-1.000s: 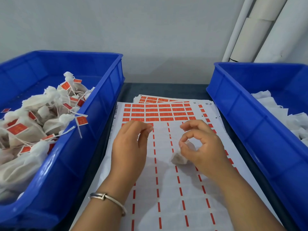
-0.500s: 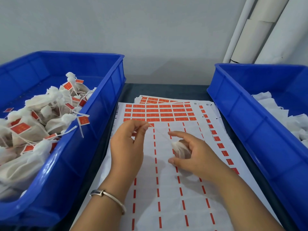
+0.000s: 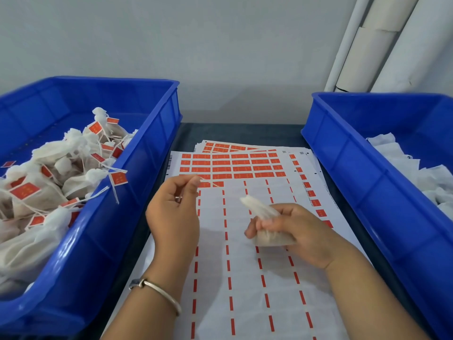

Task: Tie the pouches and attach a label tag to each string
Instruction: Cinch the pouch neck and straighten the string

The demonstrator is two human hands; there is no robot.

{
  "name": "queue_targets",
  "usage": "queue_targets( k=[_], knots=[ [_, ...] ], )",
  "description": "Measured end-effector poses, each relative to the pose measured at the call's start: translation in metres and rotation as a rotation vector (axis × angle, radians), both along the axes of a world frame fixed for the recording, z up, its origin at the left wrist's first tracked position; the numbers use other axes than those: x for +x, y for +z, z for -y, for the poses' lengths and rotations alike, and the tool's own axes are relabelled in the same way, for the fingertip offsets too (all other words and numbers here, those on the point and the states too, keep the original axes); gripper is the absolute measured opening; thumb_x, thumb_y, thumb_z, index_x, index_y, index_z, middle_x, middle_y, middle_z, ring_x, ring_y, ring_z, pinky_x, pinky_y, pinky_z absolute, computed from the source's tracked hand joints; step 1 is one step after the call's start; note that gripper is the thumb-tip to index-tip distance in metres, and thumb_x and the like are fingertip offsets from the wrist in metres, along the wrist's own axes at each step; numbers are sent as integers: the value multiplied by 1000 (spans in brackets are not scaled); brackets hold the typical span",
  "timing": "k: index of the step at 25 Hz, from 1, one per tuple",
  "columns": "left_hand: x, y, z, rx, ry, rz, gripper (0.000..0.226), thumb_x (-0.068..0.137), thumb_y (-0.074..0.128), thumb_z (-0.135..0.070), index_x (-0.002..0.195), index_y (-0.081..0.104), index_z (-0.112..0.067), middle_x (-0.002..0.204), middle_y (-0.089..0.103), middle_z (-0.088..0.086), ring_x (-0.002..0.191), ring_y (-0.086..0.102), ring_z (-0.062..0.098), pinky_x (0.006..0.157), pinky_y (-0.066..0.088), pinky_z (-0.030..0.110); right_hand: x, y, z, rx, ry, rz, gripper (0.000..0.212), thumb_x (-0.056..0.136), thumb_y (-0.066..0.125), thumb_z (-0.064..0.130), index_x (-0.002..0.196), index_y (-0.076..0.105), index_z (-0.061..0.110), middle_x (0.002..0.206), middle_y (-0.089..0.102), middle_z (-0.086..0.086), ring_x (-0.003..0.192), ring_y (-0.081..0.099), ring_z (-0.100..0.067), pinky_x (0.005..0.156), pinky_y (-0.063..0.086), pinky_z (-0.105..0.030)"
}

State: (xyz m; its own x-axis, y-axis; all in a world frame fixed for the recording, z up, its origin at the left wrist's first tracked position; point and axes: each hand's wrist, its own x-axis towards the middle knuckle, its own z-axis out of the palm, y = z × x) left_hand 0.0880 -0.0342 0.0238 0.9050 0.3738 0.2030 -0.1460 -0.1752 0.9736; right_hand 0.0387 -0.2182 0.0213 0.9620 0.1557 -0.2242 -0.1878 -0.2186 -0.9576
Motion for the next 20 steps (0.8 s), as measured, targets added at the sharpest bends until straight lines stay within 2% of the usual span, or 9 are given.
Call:
queue_targets(
  k=[1,3,4,6,9,11,14,17,20],
  knots=[
    [0,-1,0,5,-6,-25,11,81,64,-33,72,61,-39,80,60,-36,78,55,-18,46,39,0,1,0,1,222,-28,-26,11,81,65,29,79,75,25,87,68,7,99,61,-19,86,47,-30],
    [-1,-5,2,49,-47,-83,10,79,67,-35,70,63,-37,75,60,-36,75,55,-18,49,39,4,4,-1,3,711,-104,-102,7,69,69,22,73,74,19,78,66,-5,83,67,-19,80,54,-37],
    [-2,-8,4,81,-81,-116,9,78,69,-35,70,65,-36,73,60,-36,74,55,-18,52,39,5,7,-2,4,872,-151,-105,8,66,70,21,73,74,17,77,66,-7,78,68,-19,77,55,-38],
    [-4,-12,7,207,-197,-183,11,76,72,-38,67,66,-35,68,61,-33,71,55,-18,51,37,4,12,-6,6,991,-269,-62,8,71,68,20,74,74,15,79,68,-7,75,68,-19,73,56,-39],
    [-7,-13,11,453,-446,-200,15,77,71,-40,65,63,-39,62,60,-28,67,58,-10,50,38,3,16,-9,10,1002,-441,-55,13,72,65,21,76,76,16,83,70,-7,72,68,-18,70,56,-36],
    [-11,-13,13,564,-634,-148,8,79,70,-37,72,67,-40,63,54,-36,74,55,-17,55,40,-1,14,-8,9,888,-484,-53,13,73,66,21,77,78,21,90,73,-5,79,67,-18,70,55,-33],
    [-19,-11,16,639,-826,-32,9,85,64,-33,89,71,-37,69,50,-41,83,46,-26,69,33,-8,9,-9,1,374,-417,43,22,86,62,17,85,75,35,98,72,10,98,61,-18,72,50,-28],
    [-22,-8,15,617,-839,63,24,90,59,-26,83,56,-48,81,52,-36,90,45,-22,74,32,-5,6,-9,-9,-76,-336,153,21,89,60,22,85,72,40,89,66,26,93,58,-8,65,44,-15],
    [-20,-8,14,585,-742,165,27,90,58,-23,84,51,-48,95,48,-32,100,42,-15,82,32,-2,5,-10,-14,-249,-161,169,8,92,58,34,89,63,39,92,63,24,92,58,-7,67,40,-10]
  ],
)
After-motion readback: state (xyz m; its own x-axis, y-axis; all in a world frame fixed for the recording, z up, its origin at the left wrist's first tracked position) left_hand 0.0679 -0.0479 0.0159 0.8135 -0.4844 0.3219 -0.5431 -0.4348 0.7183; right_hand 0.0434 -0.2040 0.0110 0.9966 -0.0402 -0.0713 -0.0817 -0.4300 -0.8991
